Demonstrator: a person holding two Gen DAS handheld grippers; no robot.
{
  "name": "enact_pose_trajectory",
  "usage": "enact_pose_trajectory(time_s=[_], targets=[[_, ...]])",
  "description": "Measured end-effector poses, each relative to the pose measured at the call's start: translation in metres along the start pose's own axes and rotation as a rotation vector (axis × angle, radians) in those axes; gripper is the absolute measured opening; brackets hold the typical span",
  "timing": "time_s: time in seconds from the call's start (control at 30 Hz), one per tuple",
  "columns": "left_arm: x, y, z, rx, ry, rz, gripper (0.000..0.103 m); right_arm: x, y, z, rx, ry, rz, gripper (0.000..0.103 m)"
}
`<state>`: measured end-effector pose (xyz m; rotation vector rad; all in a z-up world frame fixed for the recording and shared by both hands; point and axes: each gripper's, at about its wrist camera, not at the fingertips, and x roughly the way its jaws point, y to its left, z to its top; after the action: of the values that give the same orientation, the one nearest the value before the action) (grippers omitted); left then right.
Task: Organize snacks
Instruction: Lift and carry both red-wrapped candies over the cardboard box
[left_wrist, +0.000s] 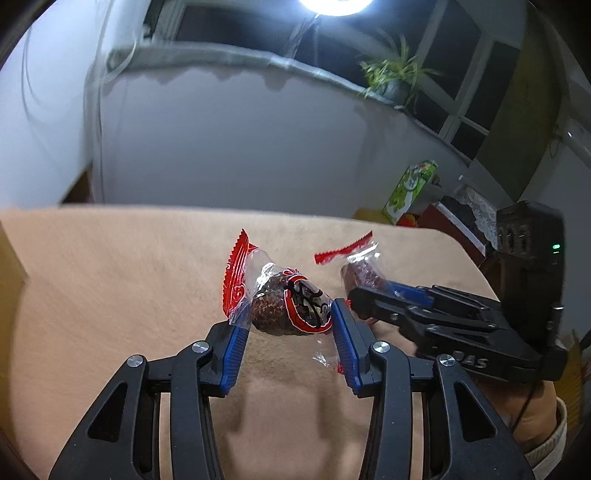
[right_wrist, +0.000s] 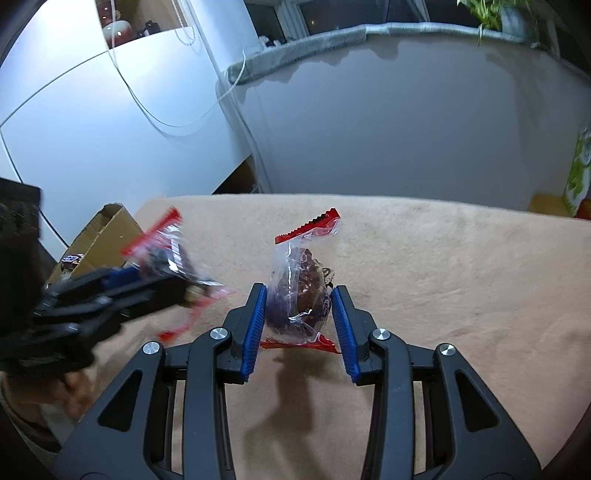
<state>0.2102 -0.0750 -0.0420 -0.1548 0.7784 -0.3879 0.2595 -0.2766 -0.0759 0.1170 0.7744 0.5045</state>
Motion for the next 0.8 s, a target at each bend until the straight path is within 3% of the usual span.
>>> enact_pose_trajectory(time_s=[0.33,0.57,0.8], targets=[[-0.108,-0.036,-0.003,0.17,-0.23,0.112,0.043,-0.066,0.043,-0.02,-0.005,-0.125,-0.054,0.038],[-0.155,-0.039,-0.013,0.209,-0.316,0.143,0.043,-0.096,0.081,-0.022,-0.058,-0.181,-0.083,0.038],[-0.177,-0.026,-0.021,0.2,-0.36,0.154,0.043,-0.098,0.123,-0.013,-0.122,-0.192,-0.076,0.038]])
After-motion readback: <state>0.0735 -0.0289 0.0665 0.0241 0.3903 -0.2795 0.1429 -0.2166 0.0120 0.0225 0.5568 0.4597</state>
